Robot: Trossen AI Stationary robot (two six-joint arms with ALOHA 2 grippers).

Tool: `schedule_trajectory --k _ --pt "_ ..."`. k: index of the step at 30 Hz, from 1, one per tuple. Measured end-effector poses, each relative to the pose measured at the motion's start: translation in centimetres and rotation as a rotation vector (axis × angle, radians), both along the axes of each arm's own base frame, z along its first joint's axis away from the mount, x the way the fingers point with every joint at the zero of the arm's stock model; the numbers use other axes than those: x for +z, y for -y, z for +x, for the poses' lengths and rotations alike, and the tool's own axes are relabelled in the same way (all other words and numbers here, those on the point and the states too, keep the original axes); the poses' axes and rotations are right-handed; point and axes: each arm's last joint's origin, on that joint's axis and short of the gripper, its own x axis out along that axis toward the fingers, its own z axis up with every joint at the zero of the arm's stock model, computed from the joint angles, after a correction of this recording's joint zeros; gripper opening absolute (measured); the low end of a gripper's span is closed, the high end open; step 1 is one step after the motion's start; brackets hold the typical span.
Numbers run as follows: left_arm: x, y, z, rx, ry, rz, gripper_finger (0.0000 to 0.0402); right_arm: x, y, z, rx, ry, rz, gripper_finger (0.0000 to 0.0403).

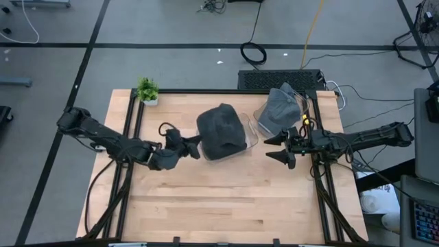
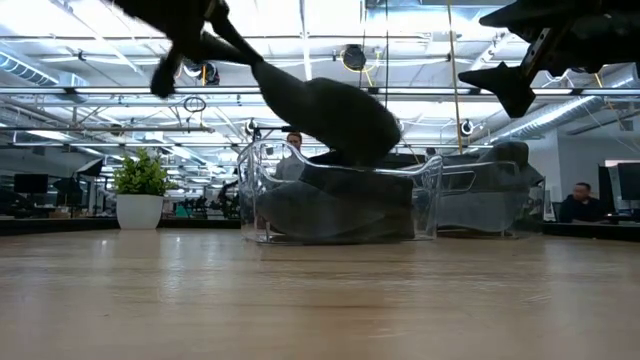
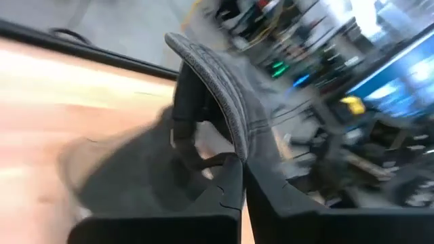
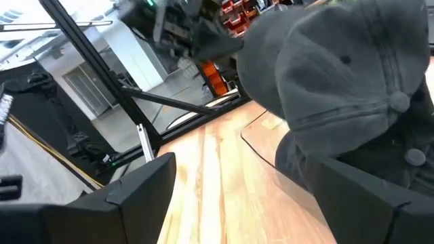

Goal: Pick & Place hat
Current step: Stack the black cap on top of the black cap in the left transparent bin

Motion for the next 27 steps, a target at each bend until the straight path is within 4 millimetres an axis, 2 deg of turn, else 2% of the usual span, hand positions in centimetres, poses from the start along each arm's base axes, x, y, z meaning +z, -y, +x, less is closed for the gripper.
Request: schedule_trajectory --k 5,9,18,27 --pt "-4.3 -0.2 -0.6 -0.026 0.153 -0.014 0.0002 0.0 0.0 0.0 0.0 0.0 -0.004 0.0318" --pt "-7.1 -0.2 -0.8 -0.055 0.183 -0.067 0.0002 0.0 0.0 0.0 -0.001 0.0 -0.005 0.0318" --pt "-9.2 0.4 1.1 -0.07 0.173 -0.1 0.0002 0.0 0.0 0.0 -0.004 0.001 -0.005 0.0318" --pt "-11.8 -0.7 1.9 -0.02 0.147 -0.164 0.0 0.0 0.0 0.0 -0.002 0.0 -0.004 0.0318"
